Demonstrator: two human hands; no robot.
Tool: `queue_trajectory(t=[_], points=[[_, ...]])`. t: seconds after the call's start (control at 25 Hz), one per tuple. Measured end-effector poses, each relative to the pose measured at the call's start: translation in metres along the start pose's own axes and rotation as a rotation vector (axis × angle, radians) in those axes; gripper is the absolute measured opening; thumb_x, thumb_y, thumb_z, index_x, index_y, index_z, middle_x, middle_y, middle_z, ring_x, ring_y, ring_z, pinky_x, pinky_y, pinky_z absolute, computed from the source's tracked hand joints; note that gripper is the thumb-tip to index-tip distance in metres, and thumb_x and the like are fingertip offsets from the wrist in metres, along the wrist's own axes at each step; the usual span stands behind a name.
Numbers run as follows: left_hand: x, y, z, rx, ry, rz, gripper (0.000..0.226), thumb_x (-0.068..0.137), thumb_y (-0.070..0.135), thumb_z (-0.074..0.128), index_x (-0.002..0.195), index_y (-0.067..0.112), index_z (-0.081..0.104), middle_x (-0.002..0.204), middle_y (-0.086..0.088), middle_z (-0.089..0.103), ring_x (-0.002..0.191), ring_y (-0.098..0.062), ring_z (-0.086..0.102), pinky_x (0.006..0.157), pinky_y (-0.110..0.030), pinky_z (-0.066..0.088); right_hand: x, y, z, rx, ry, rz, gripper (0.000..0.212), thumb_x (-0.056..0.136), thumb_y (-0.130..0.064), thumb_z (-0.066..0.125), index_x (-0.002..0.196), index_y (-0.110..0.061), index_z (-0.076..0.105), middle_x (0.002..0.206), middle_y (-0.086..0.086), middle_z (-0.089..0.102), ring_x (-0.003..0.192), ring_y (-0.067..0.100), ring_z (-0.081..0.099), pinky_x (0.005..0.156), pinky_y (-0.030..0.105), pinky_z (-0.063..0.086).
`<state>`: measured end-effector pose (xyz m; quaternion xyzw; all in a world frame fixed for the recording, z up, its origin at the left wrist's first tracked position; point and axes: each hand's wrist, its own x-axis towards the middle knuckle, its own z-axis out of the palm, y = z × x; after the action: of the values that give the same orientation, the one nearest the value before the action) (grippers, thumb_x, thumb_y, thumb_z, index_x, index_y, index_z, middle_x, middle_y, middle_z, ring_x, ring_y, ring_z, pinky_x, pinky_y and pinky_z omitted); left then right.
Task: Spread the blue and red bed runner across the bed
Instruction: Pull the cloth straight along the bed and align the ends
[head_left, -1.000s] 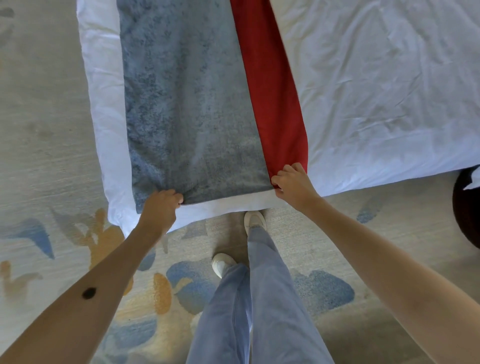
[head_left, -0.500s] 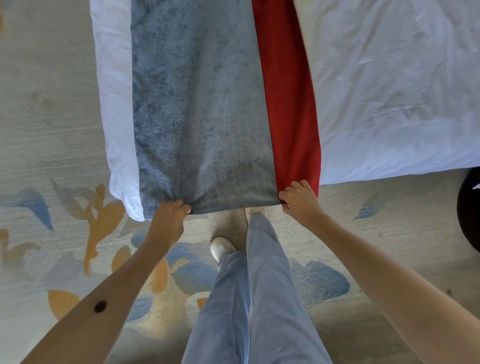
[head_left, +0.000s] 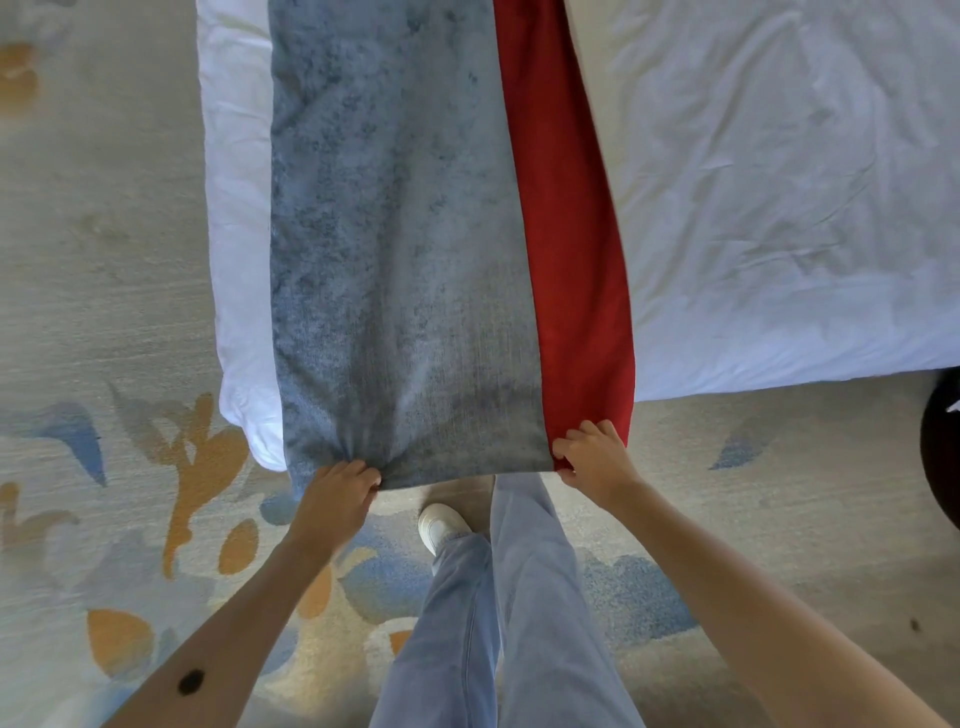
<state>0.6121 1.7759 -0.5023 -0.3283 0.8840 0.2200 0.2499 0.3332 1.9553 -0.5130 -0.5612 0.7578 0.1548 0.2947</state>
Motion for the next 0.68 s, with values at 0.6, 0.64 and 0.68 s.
queue_trajectory(t=[0.6,0.64,0.68], points=[[0.106,-0.049,-0.114,-0.631,0.519,-0.700,0.028,0.095,0.011,0.043,0.118,0.001,0.055,0.123,-0.024,0.059,0.104,-0.042,0.058,0.084,-0.041,0.047,0.118,0.106,-0.121,0.543,0.452,0.664,0.029,0.094,-0.019,0.043,0.118,-0.006,0.055,0.115,0.019,0.062,0.105,0.038,0.057,0.091,0.044,0.042],[0.110,-0.049,-0.115,-0.633,0.530,-0.741,0.029,0.094,0.011,0.043,0.119,0.002,0.054,0.123,-0.025,0.058,0.105,-0.043,0.057,0.085,-0.044,0.047,0.122,0.110,-0.120,0.552,0.427,0.694,0.030,0.095,-0.020,0.042,0.119,-0.006,0.054,0.116,0.018,0.061,0.105,0.038,0.058,0.092,0.044,0.042],[0.114,-0.049,-0.114,-0.645,0.546,-0.781,0.030,0.094,0.011,0.043,0.121,0.002,0.052,0.123,-0.026,0.057,0.105,-0.044,0.056,0.086,-0.047,0.047,0.125,0.112,-0.119,0.555,0.393,0.701,0.030,0.096,-0.022,0.042,0.117,-0.006,0.055,0.114,0.018,0.062,0.104,0.037,0.059,0.092,0.043,0.042]])
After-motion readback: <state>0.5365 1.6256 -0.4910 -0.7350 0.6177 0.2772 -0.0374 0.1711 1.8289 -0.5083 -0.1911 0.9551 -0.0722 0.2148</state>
